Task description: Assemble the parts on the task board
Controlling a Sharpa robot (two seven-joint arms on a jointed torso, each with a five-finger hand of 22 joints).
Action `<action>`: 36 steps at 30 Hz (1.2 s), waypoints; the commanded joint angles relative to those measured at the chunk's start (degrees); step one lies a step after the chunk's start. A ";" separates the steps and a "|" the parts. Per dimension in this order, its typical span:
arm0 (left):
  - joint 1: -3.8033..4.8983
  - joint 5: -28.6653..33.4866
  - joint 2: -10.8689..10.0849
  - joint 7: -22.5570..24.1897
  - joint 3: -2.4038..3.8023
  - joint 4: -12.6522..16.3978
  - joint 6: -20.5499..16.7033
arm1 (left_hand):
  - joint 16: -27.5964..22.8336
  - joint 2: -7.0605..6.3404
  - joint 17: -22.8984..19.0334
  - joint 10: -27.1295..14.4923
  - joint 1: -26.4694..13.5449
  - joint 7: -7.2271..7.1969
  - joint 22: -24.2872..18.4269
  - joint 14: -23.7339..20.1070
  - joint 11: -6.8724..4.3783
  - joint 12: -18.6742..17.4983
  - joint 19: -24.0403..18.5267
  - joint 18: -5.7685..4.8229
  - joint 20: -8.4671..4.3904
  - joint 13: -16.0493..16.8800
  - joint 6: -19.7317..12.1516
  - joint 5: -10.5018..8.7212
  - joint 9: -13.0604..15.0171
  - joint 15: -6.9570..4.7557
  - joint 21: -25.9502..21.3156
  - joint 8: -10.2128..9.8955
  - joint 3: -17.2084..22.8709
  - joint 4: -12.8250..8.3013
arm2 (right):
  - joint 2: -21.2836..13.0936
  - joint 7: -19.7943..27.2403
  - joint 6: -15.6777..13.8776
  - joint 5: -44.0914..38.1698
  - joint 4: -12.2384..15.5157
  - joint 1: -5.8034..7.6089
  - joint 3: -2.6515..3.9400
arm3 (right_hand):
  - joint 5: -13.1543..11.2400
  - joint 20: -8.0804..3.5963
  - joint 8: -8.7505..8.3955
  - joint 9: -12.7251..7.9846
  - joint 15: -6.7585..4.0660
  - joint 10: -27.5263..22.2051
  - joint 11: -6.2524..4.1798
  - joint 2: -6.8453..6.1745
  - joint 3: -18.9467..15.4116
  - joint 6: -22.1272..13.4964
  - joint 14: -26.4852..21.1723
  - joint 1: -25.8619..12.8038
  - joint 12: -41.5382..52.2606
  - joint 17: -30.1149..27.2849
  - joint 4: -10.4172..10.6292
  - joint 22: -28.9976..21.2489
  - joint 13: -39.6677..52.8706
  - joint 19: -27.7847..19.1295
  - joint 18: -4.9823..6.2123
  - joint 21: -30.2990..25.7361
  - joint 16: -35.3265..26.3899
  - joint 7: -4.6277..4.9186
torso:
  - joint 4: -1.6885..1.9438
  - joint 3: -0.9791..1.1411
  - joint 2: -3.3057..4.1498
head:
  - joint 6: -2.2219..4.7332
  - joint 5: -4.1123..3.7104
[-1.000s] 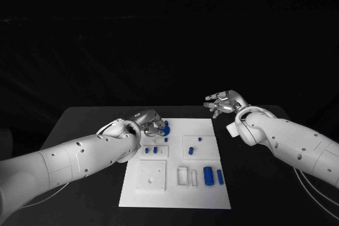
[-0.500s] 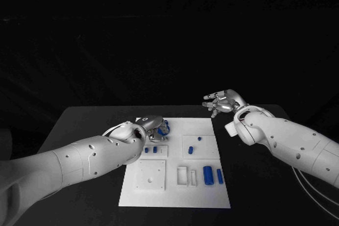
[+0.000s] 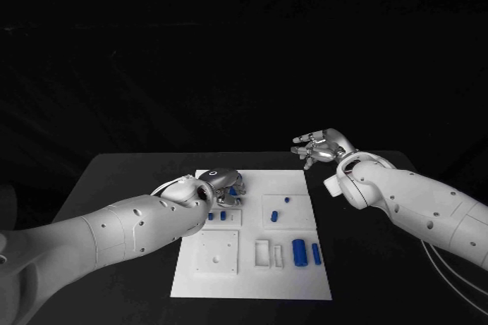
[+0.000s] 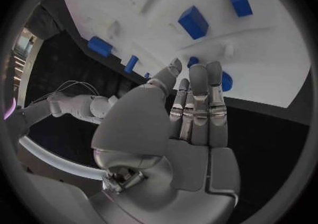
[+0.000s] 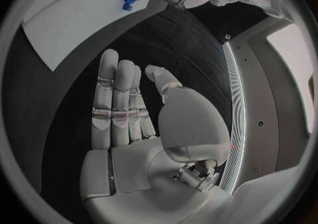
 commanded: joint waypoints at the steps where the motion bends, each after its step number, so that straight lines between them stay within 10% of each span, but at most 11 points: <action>1: -0.17 -0.71 0.51 0.88 -0.03 -0.43 1.66 | 0.85 0.57 0.05 1.02 -0.68 0.05 1.46 -0.32 -0.15 -0.37 -0.29 0.07 -0.37 -0.06 1.00 0.31 -0.04 -0.31 0.52 -0.37 1.77 -0.53 | -0.05 0.52 0.22 0.03 0.21 -0.01 0.03 | -0.01 0.33 -0.09 -0.04 0.01 -0.36 0.15 -0.40 0.10 -0.42 -0.36 -0.28 0.38 -0.08 -0.05 0.05 -0.07 1.70 -0.30 -0.35 -0.10 -0.14 | -0.05 -0.01 -0.04 | -0.08 -0.01; 36: -1.14 1.00 1.67 0.35 -0.18 -3.64 5.36 | 6.55 1.73 0.34 2.86 -1.85 -0.57 2.19 2.13 -0.97 -0.33 -0.35 0.39 -0.77 -0.04 2.97 0.99 -0.01 -0.92 5.29 -0.34 5.37 -0.85 | 0.25 0.45 0.91 -0.54 1.07 -0.01 0.03 | 0.25 0.34 -0.07 -0.03 0.01 -0.35 0.15 -0.33 0.03 -0.62 -0.35 -0.26 0.39 -0.08 -0.12 0.29 -0.14 1.73 -0.26 -0.42 -0.07 -0.13 | 0.06 -0.10 -0.11 | -0.32 -0.40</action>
